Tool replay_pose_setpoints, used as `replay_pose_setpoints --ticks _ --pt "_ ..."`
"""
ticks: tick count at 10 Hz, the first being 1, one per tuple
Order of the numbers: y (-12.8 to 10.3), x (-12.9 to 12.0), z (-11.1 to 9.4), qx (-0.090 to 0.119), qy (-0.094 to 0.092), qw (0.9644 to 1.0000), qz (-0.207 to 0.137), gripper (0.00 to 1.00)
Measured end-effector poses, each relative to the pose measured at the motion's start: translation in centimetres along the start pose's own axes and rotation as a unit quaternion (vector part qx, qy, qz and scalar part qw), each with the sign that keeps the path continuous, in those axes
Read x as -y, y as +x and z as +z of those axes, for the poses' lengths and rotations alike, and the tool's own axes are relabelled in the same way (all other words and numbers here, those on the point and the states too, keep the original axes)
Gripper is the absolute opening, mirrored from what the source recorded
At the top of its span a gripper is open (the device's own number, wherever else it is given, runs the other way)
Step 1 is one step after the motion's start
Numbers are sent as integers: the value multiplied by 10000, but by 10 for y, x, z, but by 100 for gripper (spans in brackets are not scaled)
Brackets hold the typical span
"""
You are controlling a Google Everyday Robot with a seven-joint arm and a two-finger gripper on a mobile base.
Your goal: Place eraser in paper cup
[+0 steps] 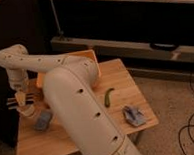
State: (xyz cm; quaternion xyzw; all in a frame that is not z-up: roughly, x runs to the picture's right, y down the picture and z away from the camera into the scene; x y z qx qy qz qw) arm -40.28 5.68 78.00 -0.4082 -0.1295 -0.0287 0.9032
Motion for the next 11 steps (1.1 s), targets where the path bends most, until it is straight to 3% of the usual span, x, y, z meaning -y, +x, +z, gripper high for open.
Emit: replay_pose_setpoints --ticks 4,7,10,11 --pt "0 2 8 -159 -29 9999 44 15" --pt "-2 5 10 -302 -19 9994 153 42" --pt "1 7 13 -294 -57 9992 283 72" --pt "2 8 14 -283 -52 9991 298 78"
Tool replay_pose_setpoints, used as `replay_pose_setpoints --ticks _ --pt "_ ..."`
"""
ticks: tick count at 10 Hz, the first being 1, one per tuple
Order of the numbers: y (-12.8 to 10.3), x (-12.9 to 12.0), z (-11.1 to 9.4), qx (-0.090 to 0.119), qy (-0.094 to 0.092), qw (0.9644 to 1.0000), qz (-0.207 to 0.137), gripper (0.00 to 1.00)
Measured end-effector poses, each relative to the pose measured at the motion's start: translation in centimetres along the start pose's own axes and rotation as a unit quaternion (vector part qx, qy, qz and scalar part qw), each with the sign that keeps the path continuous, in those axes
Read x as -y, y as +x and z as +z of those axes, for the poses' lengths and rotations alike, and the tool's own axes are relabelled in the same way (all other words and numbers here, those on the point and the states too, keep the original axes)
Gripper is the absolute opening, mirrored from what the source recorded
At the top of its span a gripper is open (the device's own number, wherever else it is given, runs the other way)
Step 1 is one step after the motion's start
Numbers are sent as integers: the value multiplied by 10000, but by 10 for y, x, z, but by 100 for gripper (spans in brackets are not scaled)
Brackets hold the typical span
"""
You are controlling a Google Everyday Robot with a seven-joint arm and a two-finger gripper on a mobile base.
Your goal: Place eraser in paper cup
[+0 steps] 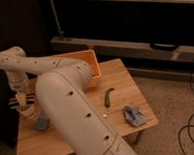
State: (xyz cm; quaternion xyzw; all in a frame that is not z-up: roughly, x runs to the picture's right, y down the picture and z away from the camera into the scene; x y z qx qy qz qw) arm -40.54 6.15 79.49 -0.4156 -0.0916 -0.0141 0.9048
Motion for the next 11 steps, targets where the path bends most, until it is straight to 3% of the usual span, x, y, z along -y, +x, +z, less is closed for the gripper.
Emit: replay_pose_setpoints --ticks 5,6,7,10,11 --pt "-5 0 -2 65 -24 10000 -59 80" --pt "-2 -6 -7 315 -295 9989 -186 80" --pt "4 -10 -13 445 -360 9982 -190 80" --pt "37 -5 -39 876 -302 9957 -1 80" --pt "37 -5 -40 904 -305 9954 -9 80"
